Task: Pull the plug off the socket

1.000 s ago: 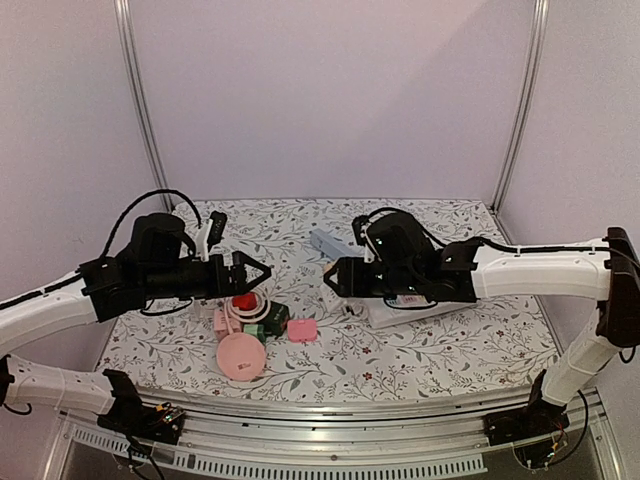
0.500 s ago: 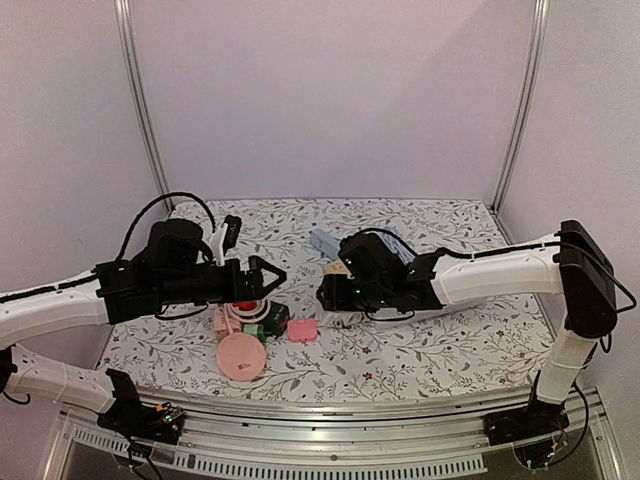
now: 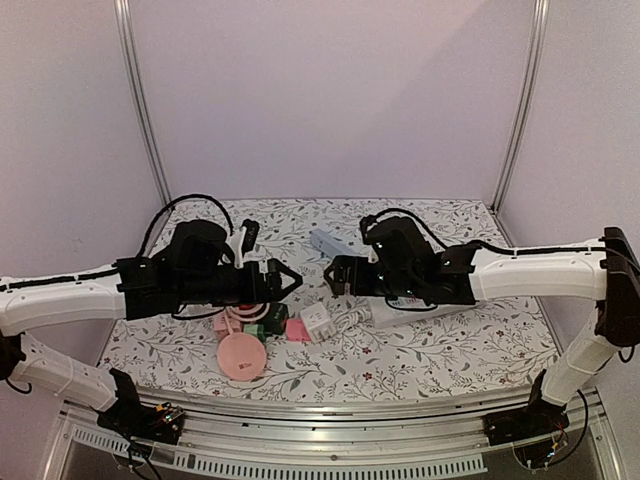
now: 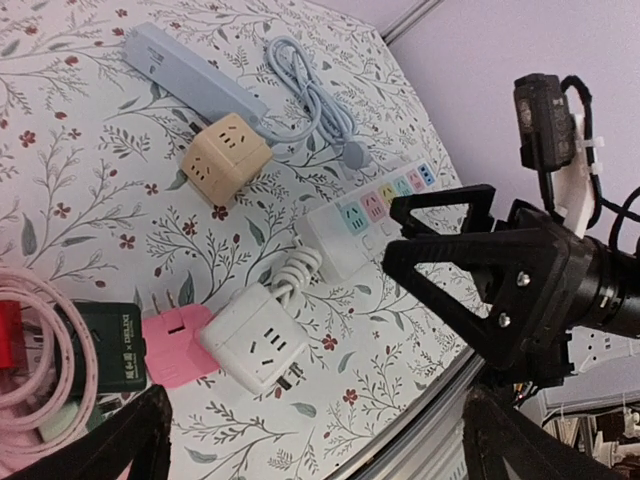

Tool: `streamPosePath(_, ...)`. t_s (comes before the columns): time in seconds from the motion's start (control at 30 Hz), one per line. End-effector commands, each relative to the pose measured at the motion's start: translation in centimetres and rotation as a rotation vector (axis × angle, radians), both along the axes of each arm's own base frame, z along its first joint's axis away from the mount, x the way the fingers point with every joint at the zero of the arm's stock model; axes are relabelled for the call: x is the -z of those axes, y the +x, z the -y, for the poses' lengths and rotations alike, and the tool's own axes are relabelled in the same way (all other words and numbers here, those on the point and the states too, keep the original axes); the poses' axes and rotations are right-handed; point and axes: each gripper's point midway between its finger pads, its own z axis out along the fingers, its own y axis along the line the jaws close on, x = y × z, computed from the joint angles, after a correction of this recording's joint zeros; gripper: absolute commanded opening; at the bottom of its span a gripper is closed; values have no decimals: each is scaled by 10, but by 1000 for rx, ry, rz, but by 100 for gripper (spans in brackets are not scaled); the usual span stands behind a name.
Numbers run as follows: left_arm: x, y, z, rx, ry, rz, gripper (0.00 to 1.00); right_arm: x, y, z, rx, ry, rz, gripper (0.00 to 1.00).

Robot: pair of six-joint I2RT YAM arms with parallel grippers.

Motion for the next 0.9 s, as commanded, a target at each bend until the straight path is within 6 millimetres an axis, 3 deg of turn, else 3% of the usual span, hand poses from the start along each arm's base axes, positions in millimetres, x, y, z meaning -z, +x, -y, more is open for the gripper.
streamPosePath(0.0,11,1,22,-55,-29,-68,99,-2,11,49,101,-44,38,99)
streamPosePath(0.13,29,0,42,-140,36,-119,99,-5,13,77,158,-104,82,99)
streamPosePath(0.27,48,3,58,-225,55,-167,100,-11,11,92,172,-135,115,99)
streamPosePath(0.53,79,4,47,-388,183,-244,100,-18,5,101,159,-130,138,99)
streamPosePath(0.87,112,7,46,-433,247,-349,100,-22,4,100,153,-114,146,99)
